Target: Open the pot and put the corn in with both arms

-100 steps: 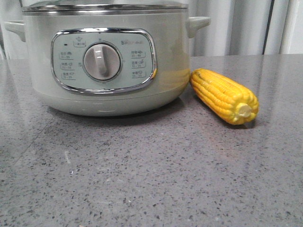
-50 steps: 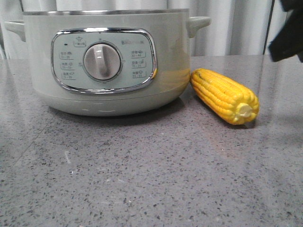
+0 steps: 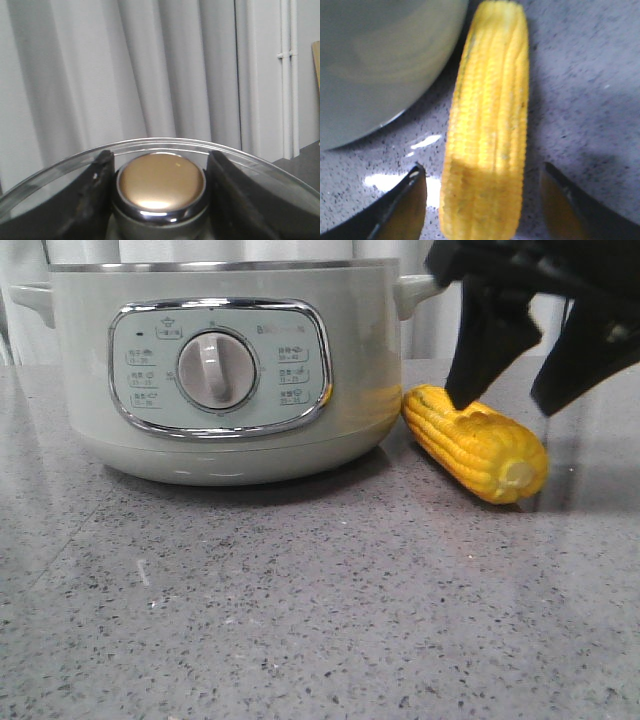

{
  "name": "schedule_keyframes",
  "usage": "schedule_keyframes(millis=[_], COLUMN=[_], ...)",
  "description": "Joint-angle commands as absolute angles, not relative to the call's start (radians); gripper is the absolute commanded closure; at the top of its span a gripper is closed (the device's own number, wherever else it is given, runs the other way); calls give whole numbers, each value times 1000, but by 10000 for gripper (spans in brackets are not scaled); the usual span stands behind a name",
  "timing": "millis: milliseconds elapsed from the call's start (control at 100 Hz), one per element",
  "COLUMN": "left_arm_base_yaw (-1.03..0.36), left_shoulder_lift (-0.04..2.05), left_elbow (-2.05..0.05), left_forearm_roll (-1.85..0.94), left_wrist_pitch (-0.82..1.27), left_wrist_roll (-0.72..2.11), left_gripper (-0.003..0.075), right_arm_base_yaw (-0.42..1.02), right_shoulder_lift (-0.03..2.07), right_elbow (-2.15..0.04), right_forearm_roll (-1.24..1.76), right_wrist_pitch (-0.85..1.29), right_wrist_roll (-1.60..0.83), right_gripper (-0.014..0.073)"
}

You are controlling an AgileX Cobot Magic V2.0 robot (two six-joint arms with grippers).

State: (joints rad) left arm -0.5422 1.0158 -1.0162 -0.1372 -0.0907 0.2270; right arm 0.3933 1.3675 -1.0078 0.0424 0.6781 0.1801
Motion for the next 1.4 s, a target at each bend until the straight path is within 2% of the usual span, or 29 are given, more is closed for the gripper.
schedule_keyframes(millis=[0, 80, 150, 220, 290, 300, 610, 730, 900, 1040, 1240, 1390], left_arm_base_yaw=[-512, -478, -444, -403, -353, -342, -155, -147, -147, -147, -147, -147], left_shoulder_lift=[943, 896, 855, 814, 773, 765, 592, 570, 570, 575, 679, 817], left_elbow=[-1065, -1065, -1063, -1059, -1041, -1033, -743, -613, -449, -396, -360, -360], left_forearm_roll=[-136, -132, -104, -74, -60, -60, -125, -177, -201, -201, -201, -201], left_wrist_pitch=[-164, -110, -53, 17, 67, 75, 65, 0, -213, -246, -299, -450], left_wrist_roll=[235, 235, 235, 235, 235, 235, 218, 218, 218, 218, 218, 218], left_gripper=[741, 741, 741, 741, 741, 741, 741, 741, 741, 741, 741, 741], right_arm_base_yaw=[399, 399, 393, 393, 393, 393, 393, 393, 393, 393, 437, 514], right_shoulder_lift=[1375, 1405, 1421, 1423, 1420, 1421, 1282, 1171, 1005, 919, 945, 1066], right_elbow=[-1045, -1045, -1045, -1045, -1045, -1045, -1045, -1045, -1045, -1045, -1129, -1259], right_forearm_roll=[41, 41, 41, 41, 41, 41, 40, 42, 43, 58, 104, 104], right_wrist_pitch=[668, 689, 691, 691, 691, 694, 802, 832, 884, 894, 896, 896], right_wrist_roll=[181, 181, 181, 181, 181, 181, 181, 181, 181, 181, 145, 119], right_gripper=[175, 192, 277, 433, 615, 666, 657, 657, 657, 657, 657, 657])
